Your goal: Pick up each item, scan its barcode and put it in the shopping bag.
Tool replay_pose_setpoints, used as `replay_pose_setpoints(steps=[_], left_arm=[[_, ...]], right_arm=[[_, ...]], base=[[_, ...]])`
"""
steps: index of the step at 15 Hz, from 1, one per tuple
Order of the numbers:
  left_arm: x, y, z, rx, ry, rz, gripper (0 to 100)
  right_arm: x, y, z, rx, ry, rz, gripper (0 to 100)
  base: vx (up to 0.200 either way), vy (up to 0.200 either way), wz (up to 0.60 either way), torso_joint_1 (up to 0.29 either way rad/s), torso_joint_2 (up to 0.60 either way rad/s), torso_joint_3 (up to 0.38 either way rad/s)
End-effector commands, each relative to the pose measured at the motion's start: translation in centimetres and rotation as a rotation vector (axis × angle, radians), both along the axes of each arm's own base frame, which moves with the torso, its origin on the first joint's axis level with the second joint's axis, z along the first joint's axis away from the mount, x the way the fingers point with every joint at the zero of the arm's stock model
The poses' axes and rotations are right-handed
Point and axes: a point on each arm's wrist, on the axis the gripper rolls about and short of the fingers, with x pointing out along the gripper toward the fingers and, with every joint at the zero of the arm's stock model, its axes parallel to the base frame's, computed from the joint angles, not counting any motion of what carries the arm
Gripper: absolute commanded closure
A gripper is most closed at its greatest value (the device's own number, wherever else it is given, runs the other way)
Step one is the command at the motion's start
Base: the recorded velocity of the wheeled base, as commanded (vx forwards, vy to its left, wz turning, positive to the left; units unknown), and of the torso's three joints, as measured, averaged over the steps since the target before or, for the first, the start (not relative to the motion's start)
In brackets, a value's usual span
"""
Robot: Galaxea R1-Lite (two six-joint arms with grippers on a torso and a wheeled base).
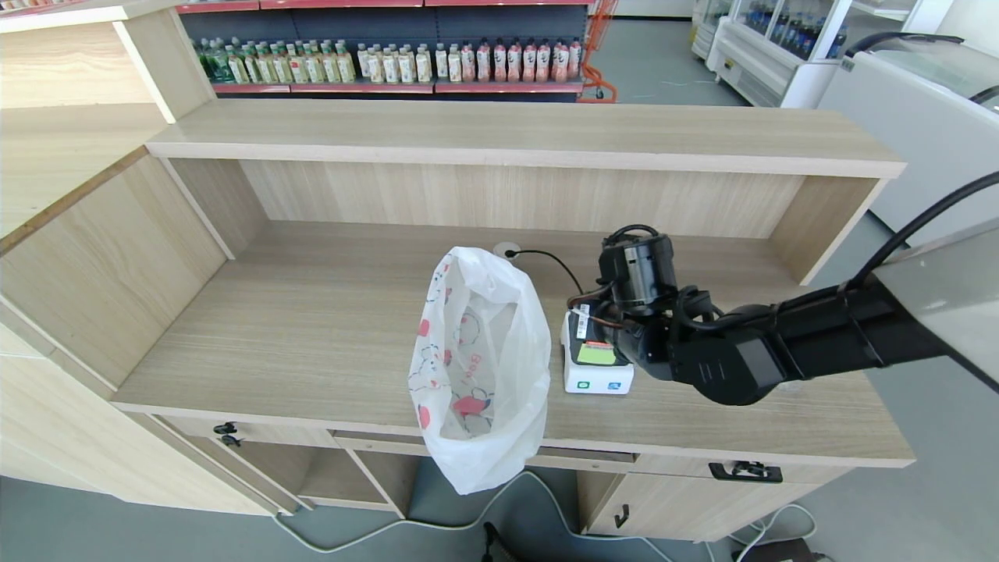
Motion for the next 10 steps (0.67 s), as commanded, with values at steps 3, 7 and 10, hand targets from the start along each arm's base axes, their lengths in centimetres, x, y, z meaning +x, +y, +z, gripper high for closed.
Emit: replay_pose_setpoints(steps=[3,7,10], left_arm=[[0.0,0.0,0.0,0.000,0.000,0.000,0],[0.0,0.0,0.0,0.000,0.000,0.000,0],[0.0,0.0,0.0,0.000,0.000,0.000,0]], right_arm=[[-4.5,-2.6,6.8,0.081,-0.127,0.013,100],[-8.1,-3.3,7.9,0.039,-0.216,0.093,100],[-8.3,-2.9,6.9,-0.028,-0.325,0.161,100]], base=[[0.000,0.000,0.00,0.000,0.00,0.000],[0.000,0.150,0.00,-0.002,0.00,0.001],[0.000,0.200,0.00,0.012,0.00,-0.001]])
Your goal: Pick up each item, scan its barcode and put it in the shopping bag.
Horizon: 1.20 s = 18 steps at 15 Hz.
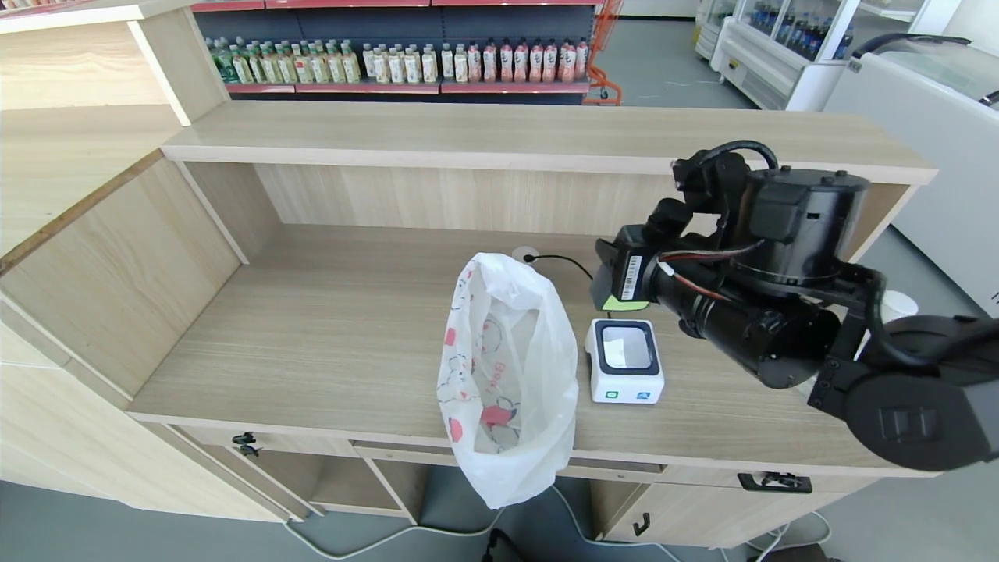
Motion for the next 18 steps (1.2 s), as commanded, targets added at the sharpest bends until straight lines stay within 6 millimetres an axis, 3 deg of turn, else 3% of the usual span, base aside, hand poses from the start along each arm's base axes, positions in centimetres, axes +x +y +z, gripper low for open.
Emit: replay_pose_setpoints(steps=[1,3,7,18], left_arm=[[0.0,0.0,0.0,0.000,0.000,0.000,0],[0.0,0.0,0.0,0.000,-0.002,0.000,0],[0.0,0.0,0.0,0.000,0.000,0.000,0],[0.0,0.0,0.0,0.000,0.000,0.000,0]], right_arm=[[-0.6,-0.2,-0.9,-0.034,0.007,0.028,100],[-0.4,0.0,-1.4,-0.055,0.009,0.058,100],[1.6,0.7,-4.1,-0.075,0.028,0.062,100],[1.7,1.5,-10.1,-0.087,0.011,0.083,100]], base=[[0.000,0.200,0.00,0.002,0.00,0.007],[0.000,0.200,0.00,0.000,0.00,0.000],[0.000,0.000,0.00,0.000,0.00,0.000],[0.000,0.000,0.00,0.000,0.00,0.000]])
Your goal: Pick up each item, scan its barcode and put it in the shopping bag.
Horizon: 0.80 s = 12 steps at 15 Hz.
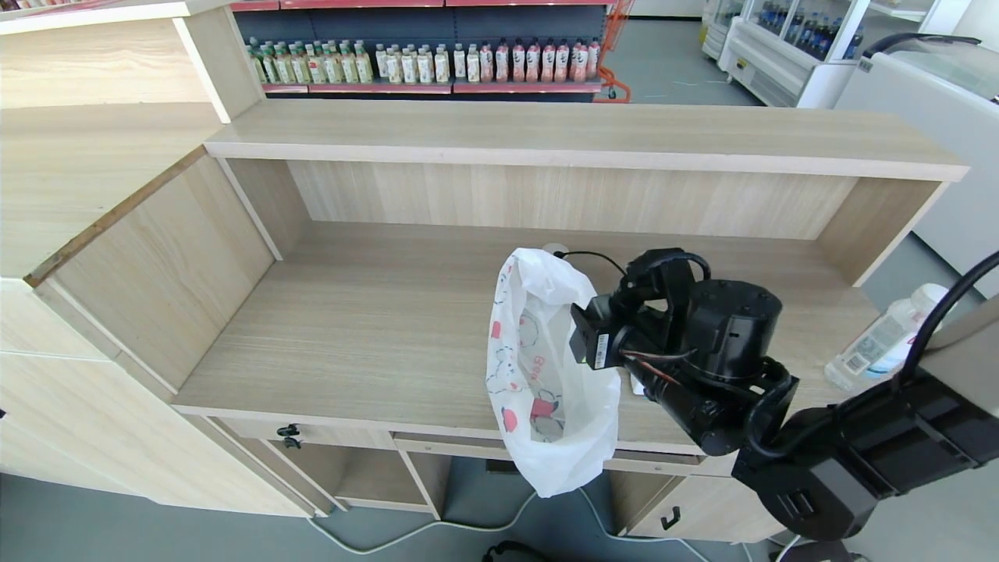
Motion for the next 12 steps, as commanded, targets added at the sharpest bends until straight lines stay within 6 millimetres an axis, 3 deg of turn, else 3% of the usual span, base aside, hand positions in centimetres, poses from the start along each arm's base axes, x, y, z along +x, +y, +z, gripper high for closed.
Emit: replay_pose_setpoints(steps=[1,7,12], left_arm=[[0.0,0.0,0.0,0.000,0.000,-0.001,0],[0.0,0.0,0.0,0.000,-0.002,-0.001,0],[0.0,0.0,0.0,0.000,0.000,-0.001,0]], right_arm=[[0.6,0.5,-2.7,-0.017,0.024,0.018,100],[-0.7,-0.4,-6.9,-0.044,0.052,0.097,100],[-0.2,0.0,-8.7,-0.060,0.076,0.105,100]], base=[[0.000,0.000,0.00,0.000,0.00,0.000],[0.000,0.000,0.00,0.000,0.00,0.000],[0.000,0.000,0.00,0.000,0.00,0.000]])
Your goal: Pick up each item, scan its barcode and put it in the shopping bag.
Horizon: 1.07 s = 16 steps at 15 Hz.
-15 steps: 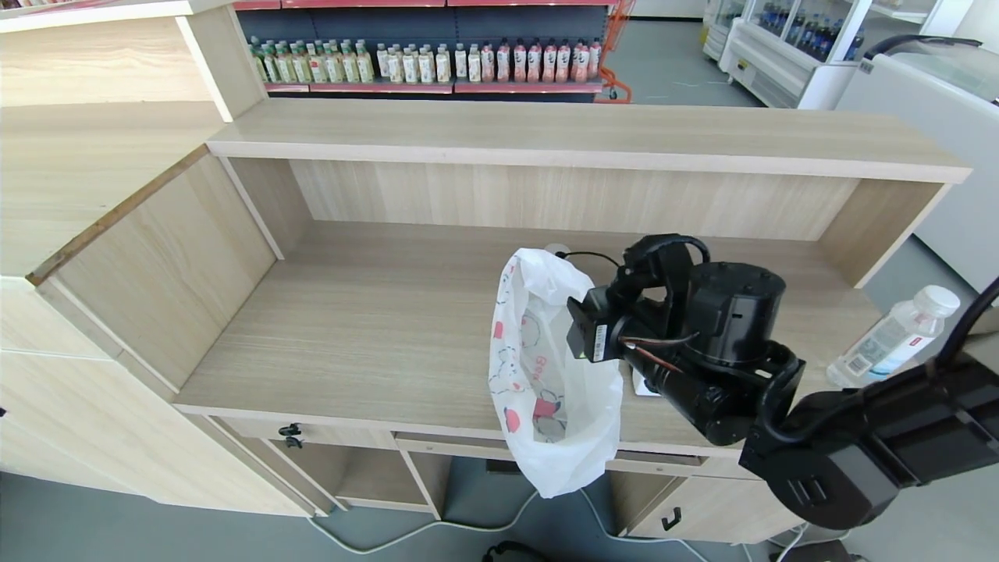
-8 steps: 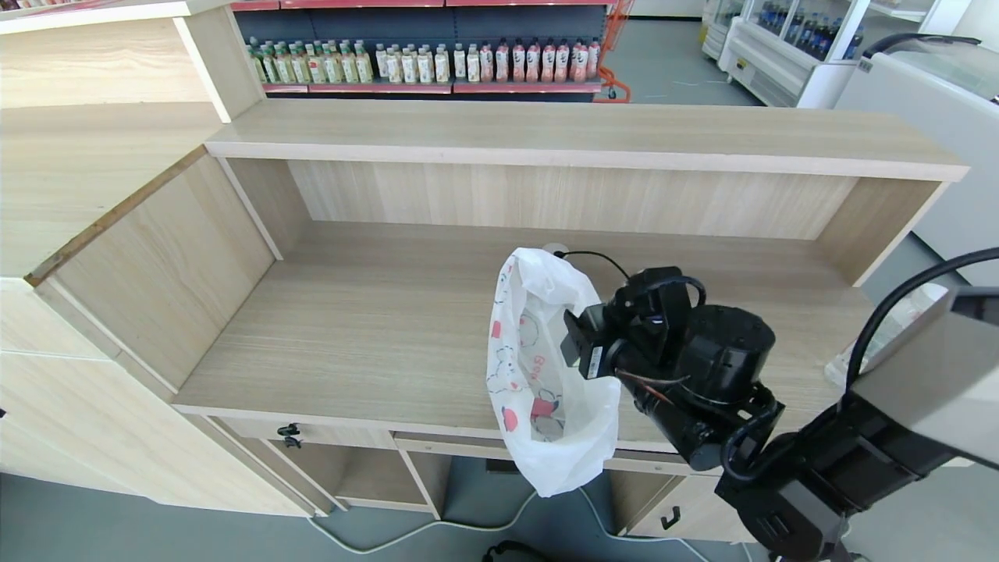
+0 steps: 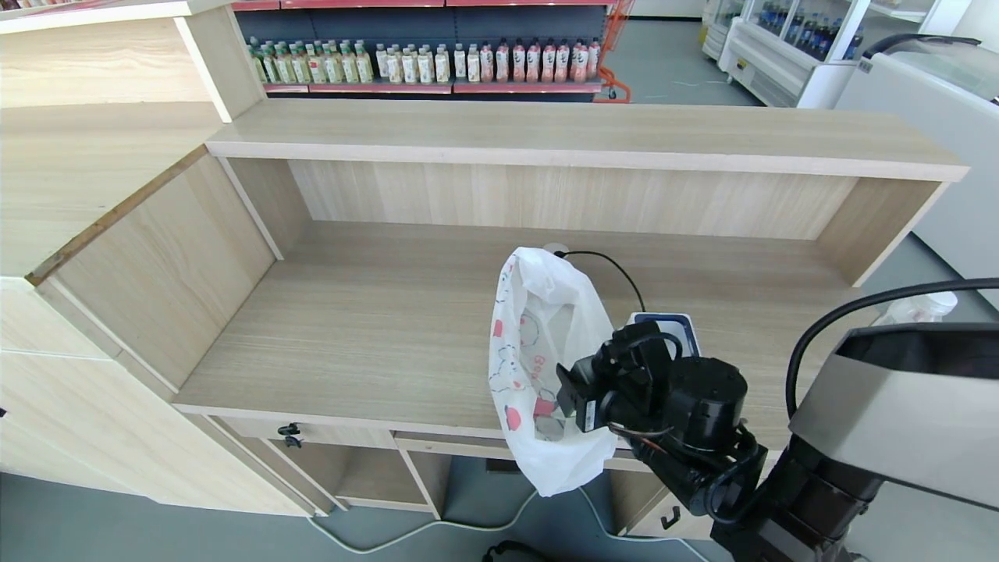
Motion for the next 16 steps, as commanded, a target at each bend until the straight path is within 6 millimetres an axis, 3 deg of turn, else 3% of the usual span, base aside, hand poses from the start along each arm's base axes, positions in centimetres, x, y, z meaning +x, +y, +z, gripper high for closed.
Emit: replay_pose_setpoints(steps=[1,11,12,16], left_arm=[[0.0,0.0,0.0,0.000,-0.001,0.000,0],[0.0,0.0,0.0,0.000,0.000,0.000,0],[0.0,0.0,0.0,0.000,-0.001,0.000,0],[0.0,0.0,0.0,0.000,0.000,0.000,0]], right_arm=[[0.3,0.2,-1.3,-0.022,0.028,0.001,100],[1.7,0.5,-1.8,-0.021,0.017,-0.010,100],[1.7,0.4,-1.6,-0.017,0.014,-0.012,0],[1.2,-1.1,0.5,0.013,-0.006,-0.008,0]], base=[[0.000,0.000,0.00,0.000,0.00,0.000],[0.000,0.000,0.00,0.000,0.00,0.000],[0.000,0.000,0.00,0.000,0.00,0.000],[0.000,0.000,0.00,0.000,0.00,0.000]])
